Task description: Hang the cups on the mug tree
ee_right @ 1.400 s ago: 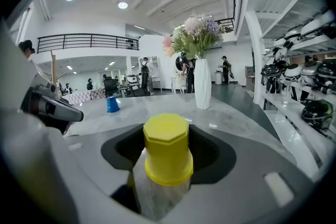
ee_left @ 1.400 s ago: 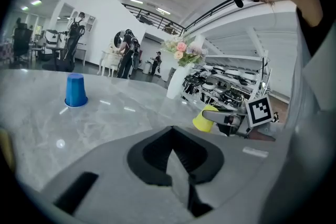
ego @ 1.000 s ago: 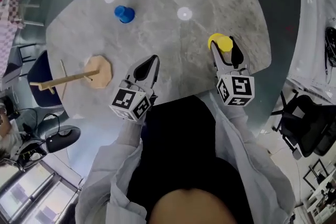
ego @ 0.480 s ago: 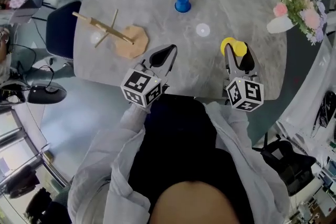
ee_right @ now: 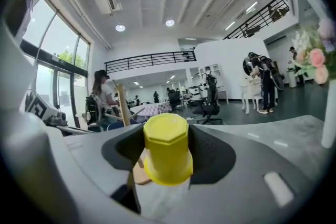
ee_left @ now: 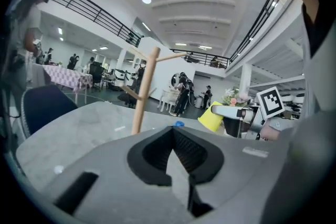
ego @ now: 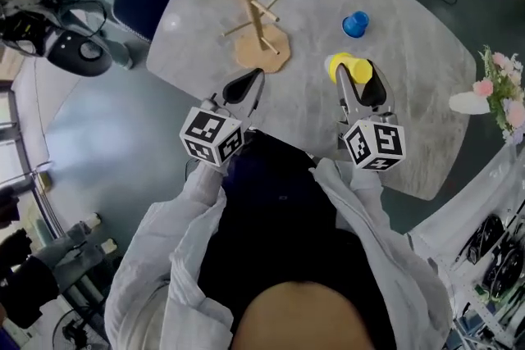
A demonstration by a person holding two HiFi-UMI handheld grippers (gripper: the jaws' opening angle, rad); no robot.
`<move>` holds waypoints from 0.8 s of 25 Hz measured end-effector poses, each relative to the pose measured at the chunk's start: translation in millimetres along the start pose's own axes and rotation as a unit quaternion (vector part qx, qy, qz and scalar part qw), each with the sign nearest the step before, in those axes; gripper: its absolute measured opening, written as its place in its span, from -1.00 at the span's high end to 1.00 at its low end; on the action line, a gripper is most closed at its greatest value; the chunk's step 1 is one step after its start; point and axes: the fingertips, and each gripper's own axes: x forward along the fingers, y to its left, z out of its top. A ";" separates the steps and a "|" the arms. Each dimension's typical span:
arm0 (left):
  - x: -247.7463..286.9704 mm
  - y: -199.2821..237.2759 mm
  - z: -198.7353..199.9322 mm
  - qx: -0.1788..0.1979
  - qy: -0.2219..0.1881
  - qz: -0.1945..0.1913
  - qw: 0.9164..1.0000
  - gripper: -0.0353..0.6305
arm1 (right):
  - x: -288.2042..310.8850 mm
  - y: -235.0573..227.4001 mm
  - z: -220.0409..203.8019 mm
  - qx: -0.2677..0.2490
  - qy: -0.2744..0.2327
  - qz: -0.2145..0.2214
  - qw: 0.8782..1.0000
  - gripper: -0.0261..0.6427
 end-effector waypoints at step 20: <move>-118.9 90.8 -56.9 -0.077 -0.008 0.139 0.987 0.90 | 98.8 133.9 -62.8 -0.025 0.046 0.123 0.991 0.13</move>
